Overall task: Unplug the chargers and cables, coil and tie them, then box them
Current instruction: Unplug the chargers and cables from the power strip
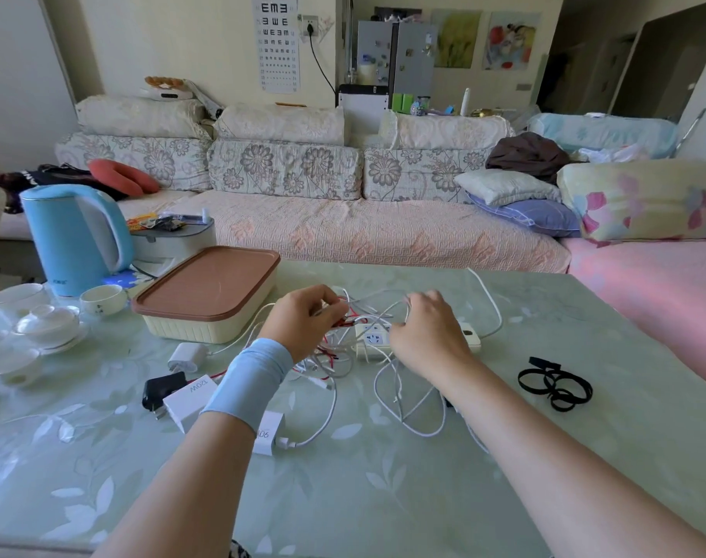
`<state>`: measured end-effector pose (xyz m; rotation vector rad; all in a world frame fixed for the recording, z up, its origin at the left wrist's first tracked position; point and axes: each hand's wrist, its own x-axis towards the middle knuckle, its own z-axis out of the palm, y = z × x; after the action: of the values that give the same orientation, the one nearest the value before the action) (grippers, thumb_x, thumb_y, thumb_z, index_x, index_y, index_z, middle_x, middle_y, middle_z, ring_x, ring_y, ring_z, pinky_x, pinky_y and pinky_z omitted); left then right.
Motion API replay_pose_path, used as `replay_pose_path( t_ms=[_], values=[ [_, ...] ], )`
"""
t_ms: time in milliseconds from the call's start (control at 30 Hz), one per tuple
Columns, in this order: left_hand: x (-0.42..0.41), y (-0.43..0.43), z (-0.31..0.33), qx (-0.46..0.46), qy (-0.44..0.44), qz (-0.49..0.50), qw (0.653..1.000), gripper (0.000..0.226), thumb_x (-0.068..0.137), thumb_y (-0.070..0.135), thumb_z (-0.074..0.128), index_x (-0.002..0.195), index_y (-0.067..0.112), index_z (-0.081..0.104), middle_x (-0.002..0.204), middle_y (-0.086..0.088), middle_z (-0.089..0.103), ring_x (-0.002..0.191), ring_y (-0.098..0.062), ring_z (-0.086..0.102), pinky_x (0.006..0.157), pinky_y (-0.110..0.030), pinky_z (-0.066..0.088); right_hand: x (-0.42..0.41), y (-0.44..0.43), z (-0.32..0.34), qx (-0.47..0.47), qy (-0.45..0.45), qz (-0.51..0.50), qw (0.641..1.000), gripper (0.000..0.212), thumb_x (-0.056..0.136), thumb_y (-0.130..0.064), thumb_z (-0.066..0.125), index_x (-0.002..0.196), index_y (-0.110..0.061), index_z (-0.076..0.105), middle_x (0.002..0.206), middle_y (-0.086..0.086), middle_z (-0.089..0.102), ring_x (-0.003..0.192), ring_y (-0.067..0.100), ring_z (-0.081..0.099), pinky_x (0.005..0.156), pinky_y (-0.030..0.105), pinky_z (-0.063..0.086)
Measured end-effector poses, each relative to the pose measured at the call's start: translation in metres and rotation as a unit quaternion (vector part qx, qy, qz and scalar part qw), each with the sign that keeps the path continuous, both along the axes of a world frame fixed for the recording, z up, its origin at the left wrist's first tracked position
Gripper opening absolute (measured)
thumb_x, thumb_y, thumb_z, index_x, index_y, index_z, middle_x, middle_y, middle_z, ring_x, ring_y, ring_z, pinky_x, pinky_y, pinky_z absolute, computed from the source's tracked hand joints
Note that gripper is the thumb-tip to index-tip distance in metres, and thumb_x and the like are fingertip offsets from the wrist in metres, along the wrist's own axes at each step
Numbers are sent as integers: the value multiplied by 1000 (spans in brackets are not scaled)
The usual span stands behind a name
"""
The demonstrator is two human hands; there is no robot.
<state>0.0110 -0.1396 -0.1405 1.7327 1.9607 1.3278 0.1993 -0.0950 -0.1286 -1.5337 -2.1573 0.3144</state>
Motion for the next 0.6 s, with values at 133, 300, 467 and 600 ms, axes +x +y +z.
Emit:
replay_pose_path(
  t_ms=[133, 300, 467, 600],
  values=[
    [12, -4, 4, -35, 3, -44, 998, 16, 83, 33, 72, 71, 25, 67, 46, -2, 50, 45, -14, 59, 55, -26, 46, -8, -12, 10, 128, 96, 127, 979, 75, 84, -8, 52, 154, -7, 24, 151, 12, 33, 138, 26, 31, 114, 34, 27],
    [14, -4, 4, -16, -59, -85, 995, 14, 83, 23, 75, 74, 16, 67, 54, 1, 56, 47, -13, 49, 55, -26, 43, -12, -7, 2, 103, 66, 248, 961, 24, 89, -12, 60, 110, -19, 70, 83, -6, 54, 79, 17, 52, 74, 31, 42],
    [10, -6, 2, -91, 40, -111, 989, 17, 79, 24, 75, 70, 26, 61, 65, 3, 61, 58, -10, 50, 65, -24, 44, -10, 0, 6, 82, 159, 244, 953, 9, 90, -18, 69, 89, -17, 78, 70, -13, 55, 68, 2, 52, 67, 20, 37],
    [14, -1, 2, -89, 93, -59, 990, 7, 79, 35, 73, 74, 38, 68, 70, 15, 63, 67, -7, 56, 68, -21, 45, -12, -3, 6, 174, 263, 195, 929, 11, 90, -17, 67, 86, -15, 76, 82, -6, 70, 78, 7, 63, 74, 23, 47]
  ],
)
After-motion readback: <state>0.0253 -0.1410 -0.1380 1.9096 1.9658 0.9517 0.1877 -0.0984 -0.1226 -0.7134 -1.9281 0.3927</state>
